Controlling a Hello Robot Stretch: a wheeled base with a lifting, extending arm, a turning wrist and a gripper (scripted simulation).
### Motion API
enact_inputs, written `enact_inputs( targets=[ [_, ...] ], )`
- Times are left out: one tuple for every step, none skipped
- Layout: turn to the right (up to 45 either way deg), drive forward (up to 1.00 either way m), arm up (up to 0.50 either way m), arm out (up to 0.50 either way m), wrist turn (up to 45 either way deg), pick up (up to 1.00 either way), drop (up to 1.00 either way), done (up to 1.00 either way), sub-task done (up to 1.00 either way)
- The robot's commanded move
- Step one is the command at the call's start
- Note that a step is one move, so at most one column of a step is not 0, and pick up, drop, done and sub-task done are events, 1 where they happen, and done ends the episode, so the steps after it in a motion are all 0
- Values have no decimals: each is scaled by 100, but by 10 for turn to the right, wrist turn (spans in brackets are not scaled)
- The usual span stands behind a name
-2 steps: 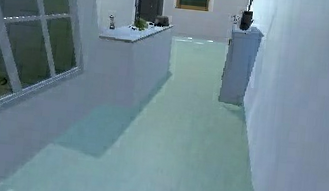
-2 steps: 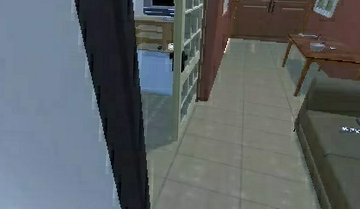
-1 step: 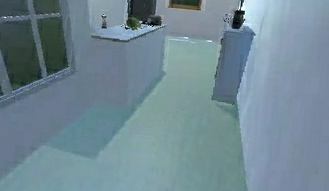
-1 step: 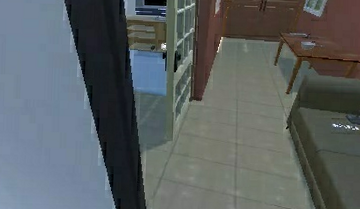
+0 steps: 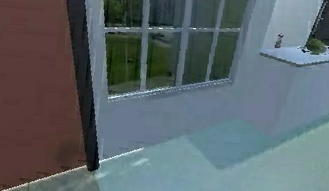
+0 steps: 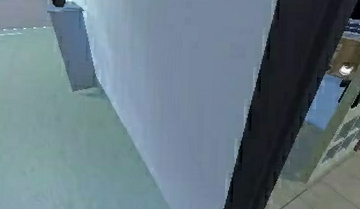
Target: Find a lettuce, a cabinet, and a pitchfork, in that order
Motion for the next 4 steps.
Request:
enact_inputs(
  targets=[
    [-450,0,0,0,0,0,0,0,0],
    [-450,0,0,0,0,0,0,0,0],
    [-30,0,0,0,0,0,0,0,0],
    [0,15,0,0,0,0,0,0,0]
  ],
)
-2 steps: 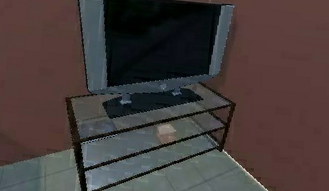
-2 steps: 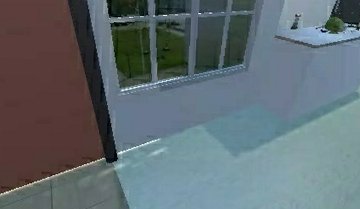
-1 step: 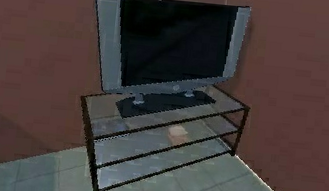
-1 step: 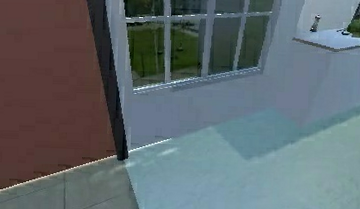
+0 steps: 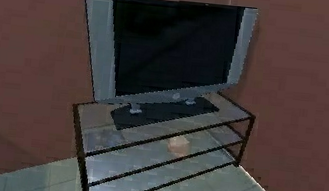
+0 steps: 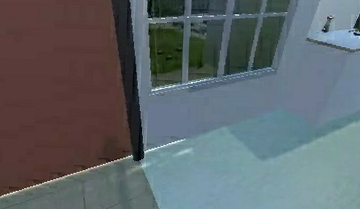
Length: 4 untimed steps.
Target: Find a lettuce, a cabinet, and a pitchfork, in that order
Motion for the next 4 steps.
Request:
enact_inputs(
  targets=[
    [270,0,0,0,0,0,0,0,0],
    [0,25,0,0,0,0,0,0,0],
    [450,0,0,0,0,0,0,0,0],
    [450,0,0,0,0,0,0,0,0]
  ],
)
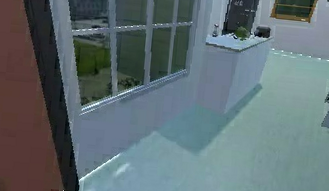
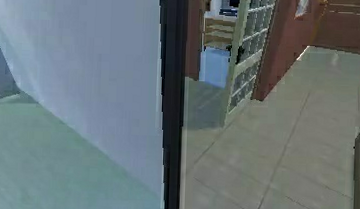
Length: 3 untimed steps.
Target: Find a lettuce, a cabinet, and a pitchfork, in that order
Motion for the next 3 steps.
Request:
enact_inputs(
  targets=[
    [300,0,0,0,0,0,0,0,0],
    [0,100,0,0,0,0,0,0,0],
    [0,100,0,0,0,0,0,0,0]
  ],
)
